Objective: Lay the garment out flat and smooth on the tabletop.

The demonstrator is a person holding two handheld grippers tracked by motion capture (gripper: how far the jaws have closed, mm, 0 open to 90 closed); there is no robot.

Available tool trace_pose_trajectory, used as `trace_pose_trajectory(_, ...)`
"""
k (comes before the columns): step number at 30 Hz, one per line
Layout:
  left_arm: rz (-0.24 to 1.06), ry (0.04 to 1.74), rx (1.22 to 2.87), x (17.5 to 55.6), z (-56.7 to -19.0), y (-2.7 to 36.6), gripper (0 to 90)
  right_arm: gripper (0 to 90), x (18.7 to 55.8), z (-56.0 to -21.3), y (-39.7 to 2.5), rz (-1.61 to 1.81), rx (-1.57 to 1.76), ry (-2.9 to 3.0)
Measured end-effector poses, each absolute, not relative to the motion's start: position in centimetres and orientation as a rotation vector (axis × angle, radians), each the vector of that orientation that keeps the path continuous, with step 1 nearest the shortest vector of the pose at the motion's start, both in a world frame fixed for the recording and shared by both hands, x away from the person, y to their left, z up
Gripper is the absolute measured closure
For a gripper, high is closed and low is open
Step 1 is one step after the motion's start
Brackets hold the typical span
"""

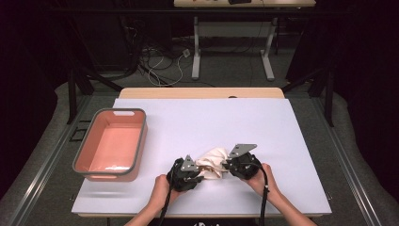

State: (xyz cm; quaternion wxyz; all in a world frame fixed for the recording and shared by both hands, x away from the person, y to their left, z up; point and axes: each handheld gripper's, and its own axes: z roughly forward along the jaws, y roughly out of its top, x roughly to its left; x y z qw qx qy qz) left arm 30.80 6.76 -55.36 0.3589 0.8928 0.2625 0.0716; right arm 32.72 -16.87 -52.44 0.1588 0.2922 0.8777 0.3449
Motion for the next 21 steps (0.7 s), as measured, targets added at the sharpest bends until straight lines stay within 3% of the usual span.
trace_pose_trajectory(8,0.19,0.647,2.331,30.6,-54.9,6.6,68.4,80.6,33.9,-52.3,-14.5,1.04,0.8,2.47)
trace_pose_trajectory(9,0.199,0.644,2.334,30.6,-54.6,6.8,61.5,76.3,33.9,-52.7,-14.4,1.023,0.799,2.49)
trace_pose_trajectory(11,0.215,0.642,2.324,30.5,-54.0,7.3,60.3,75.0,33.9,-52.7,-14.4,1.025,0.8,2.492)
trace_pose_trajectory(12,0.227,0.645,2.323,30.5,-53.6,7.6,54.1,68.4,33.8,-52.6,-14.8,1.034,0.813,2.497)
trace_pose_trajectory(21,0.341,0.726,2.248,31.6,-52.2,8.9,47.5,47.7,33.1,-52.2,-17.2,1.046,0.851,2.511)
